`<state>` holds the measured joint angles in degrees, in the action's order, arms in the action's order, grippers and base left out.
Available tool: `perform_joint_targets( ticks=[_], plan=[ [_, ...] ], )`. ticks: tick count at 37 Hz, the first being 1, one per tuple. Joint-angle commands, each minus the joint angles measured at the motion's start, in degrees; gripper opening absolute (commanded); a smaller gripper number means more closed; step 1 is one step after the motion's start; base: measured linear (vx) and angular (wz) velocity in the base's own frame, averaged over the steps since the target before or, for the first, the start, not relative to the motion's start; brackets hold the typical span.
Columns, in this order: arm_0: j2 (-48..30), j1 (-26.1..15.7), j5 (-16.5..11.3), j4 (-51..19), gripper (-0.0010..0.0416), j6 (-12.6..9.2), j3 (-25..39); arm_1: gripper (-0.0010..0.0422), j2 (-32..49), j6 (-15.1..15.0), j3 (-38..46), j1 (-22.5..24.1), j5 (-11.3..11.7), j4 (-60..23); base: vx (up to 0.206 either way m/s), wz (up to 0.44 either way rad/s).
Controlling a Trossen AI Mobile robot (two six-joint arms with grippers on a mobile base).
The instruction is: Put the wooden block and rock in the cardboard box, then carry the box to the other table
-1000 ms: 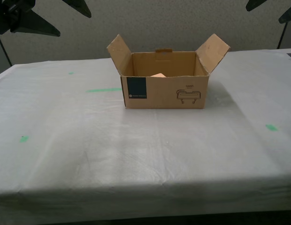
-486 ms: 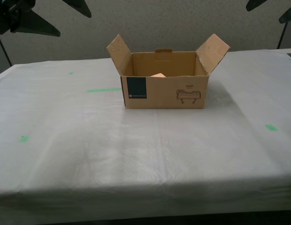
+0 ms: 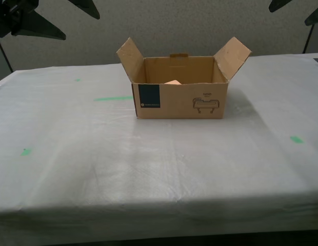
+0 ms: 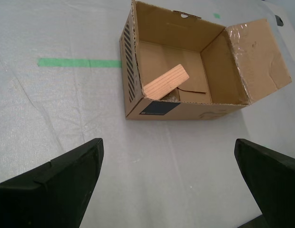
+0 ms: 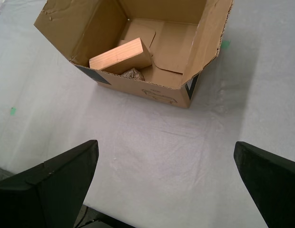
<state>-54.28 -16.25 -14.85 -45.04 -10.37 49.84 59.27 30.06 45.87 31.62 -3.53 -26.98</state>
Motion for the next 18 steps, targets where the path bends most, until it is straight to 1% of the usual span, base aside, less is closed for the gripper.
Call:
perform_joint_targets(
  ticks=[1, 18],
  plan=[
    [0.0, 0.0, 0.2, 0.0, 0.0397, -0.2, 0.0, 0.0375, 0.0, 0.2, 0.1, 0.0, 0.1, 0.1, 0.0, 0.0],
    [0.0, 0.0, 0.2, 0.0, 0.0397, -0.2, 0.0, 0.0375, 0.0, 0.2, 0.1, 0.0, 0.1, 0.1, 0.0, 0.0]
  ],
)
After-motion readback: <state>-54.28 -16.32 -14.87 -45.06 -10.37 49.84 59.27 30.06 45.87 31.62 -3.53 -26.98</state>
